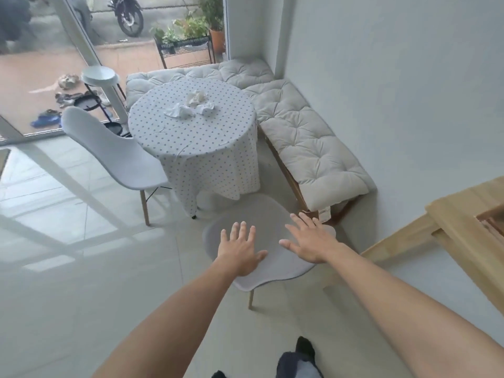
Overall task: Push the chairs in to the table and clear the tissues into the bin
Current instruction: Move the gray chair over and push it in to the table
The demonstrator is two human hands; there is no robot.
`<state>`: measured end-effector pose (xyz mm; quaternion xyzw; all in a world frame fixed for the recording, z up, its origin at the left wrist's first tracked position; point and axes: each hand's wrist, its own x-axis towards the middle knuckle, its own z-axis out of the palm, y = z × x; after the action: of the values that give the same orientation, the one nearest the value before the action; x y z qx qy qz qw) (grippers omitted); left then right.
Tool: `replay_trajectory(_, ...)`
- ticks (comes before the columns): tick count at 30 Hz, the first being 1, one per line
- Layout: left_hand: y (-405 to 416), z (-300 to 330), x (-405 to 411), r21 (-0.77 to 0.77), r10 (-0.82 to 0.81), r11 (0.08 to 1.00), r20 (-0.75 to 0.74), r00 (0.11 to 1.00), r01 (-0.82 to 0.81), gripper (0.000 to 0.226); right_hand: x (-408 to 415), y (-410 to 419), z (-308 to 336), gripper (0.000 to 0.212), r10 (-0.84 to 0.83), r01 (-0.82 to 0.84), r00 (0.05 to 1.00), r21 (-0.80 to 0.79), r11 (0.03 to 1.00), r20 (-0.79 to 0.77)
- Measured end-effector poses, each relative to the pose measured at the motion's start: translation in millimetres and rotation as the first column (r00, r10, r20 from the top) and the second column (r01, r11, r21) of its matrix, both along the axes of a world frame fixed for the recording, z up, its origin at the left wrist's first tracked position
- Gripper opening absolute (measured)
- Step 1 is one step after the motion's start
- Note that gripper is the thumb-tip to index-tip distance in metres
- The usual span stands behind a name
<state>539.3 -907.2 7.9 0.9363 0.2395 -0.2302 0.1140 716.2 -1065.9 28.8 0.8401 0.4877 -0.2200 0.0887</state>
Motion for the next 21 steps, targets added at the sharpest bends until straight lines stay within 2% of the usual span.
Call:
replay_trajectory(7,-97,-32,6,-0.062,0.188,0.98,-0.052,0.981,-0.191,0.095,26,-35,-43,0.072,0.203,-0.213,0.974,-0.094,0.973,-0.104)
replay_trajectory(13,-158,-54,41,-0.112,0.323,0.938,-0.06,0.944,-0.328,0.094,65,-75,-68,0.071,0.333,-0.347,0.934,-0.098,0.933,-0.132)
replay_trajectory(16,-172,-57,64,-0.117,0.354,0.926,-0.049,0.934,-0.358,0.087,83,-82,-71,0.068,0.427,-0.435,0.897,-0.07,0.897,-0.112)
replay_trajectory(21,-185,-57,88,-0.098,0.377,0.922,0.007,0.926,-0.374,0.061,111,-83,-74,0.063,0.541,-0.545,0.838,-0.066,0.836,-0.071)
